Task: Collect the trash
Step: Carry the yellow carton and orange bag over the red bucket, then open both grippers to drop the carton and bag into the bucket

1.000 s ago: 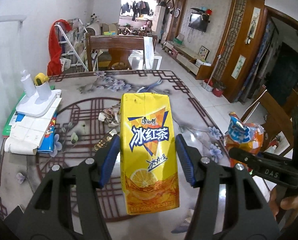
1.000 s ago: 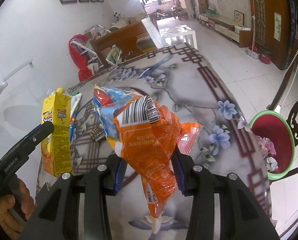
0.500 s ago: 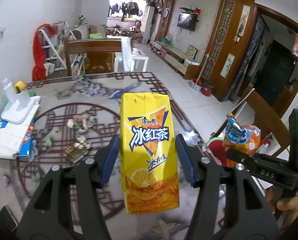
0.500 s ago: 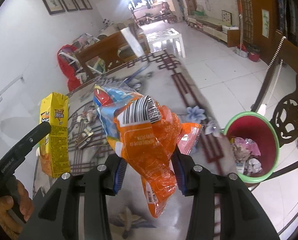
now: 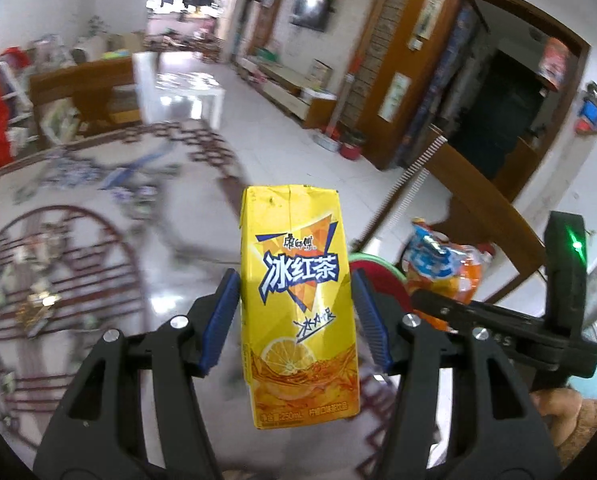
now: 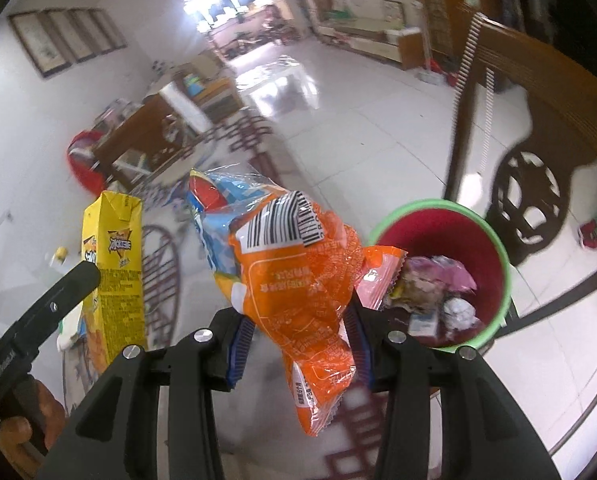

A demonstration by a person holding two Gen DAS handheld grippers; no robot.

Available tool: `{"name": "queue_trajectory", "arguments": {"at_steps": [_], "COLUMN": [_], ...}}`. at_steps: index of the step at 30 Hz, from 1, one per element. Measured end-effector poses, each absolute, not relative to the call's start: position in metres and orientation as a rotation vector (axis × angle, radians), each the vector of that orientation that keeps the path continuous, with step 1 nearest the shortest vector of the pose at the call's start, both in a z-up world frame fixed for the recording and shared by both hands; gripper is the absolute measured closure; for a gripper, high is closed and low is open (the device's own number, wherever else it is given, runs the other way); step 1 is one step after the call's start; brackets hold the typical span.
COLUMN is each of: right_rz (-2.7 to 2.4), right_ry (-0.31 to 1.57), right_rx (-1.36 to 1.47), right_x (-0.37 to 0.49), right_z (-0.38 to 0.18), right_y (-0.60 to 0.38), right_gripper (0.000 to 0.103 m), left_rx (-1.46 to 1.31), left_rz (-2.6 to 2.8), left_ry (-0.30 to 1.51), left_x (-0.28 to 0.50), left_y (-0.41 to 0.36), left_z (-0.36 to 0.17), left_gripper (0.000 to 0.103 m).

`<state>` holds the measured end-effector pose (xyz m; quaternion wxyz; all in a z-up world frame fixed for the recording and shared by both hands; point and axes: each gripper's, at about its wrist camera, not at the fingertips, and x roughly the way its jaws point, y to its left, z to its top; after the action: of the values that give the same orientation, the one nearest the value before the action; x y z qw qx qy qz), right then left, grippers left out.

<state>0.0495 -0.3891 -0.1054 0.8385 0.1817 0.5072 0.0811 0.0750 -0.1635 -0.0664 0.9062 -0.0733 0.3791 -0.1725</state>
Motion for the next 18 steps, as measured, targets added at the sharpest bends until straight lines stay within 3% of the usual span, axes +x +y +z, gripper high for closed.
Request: {"name": "queue_trajectory", "arguments": {"at_steps": [18], "right_rz": [0.0], "right_ry": [1.152], "right_rx": [0.467], "right_x": [0.064], "right_z": [-0.154], "right_y": [-0.5], "right_gripper": [0.06], "left_rx": [-0.073], "left_rz": [-0.53], "left_ry": [0.904], "left_x": [0.139], "left_y": [-0.295], "left_z": [-0.11], "left_gripper": [0.048]}}
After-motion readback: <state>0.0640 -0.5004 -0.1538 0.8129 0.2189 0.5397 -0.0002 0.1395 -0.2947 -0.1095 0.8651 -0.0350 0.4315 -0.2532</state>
